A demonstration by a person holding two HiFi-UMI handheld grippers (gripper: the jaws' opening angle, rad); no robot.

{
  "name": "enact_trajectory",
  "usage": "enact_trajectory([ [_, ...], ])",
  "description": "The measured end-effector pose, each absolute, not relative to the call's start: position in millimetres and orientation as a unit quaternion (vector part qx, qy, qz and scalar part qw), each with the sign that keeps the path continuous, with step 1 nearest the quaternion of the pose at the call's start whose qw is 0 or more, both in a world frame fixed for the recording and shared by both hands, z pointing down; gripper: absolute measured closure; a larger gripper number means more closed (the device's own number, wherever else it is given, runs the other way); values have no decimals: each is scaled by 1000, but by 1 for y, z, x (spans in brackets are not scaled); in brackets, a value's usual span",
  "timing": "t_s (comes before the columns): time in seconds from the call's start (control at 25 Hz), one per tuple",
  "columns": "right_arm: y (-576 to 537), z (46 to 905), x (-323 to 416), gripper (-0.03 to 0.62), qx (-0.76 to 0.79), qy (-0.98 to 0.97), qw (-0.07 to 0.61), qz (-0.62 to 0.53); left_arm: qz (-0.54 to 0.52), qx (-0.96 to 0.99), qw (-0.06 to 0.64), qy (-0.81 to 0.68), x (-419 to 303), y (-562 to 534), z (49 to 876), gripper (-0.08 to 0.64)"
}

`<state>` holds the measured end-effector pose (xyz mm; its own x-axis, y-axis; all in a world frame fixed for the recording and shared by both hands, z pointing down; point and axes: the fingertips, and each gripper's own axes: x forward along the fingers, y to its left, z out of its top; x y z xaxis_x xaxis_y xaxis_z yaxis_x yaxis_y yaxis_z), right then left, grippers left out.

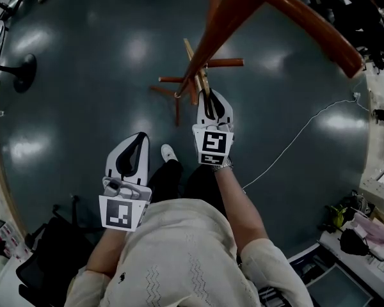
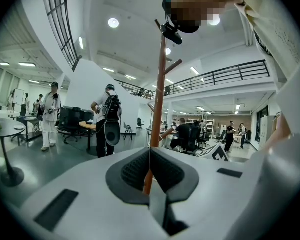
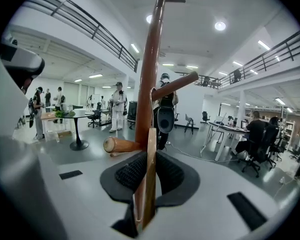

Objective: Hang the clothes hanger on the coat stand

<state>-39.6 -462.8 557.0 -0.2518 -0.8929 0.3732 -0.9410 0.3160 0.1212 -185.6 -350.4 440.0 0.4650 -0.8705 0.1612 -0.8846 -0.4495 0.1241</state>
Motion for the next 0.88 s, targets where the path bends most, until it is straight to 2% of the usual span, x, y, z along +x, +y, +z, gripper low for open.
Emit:
enact_trajectory([
  [0.24, -466, 559, -39, 522, 566, -801, 191, 38, 44, 847, 96, -521, -183, -347, 440, 546],
  [0.44, -461, 560, -43, 522, 534, -826, 172, 61, 30, 841, 114, -528, -172, -349, 439, 546],
  [0.88, -428, 569, -50, 522, 512, -834, 187, 85, 23, 844, 113, -524, -169, -339, 435, 546],
])
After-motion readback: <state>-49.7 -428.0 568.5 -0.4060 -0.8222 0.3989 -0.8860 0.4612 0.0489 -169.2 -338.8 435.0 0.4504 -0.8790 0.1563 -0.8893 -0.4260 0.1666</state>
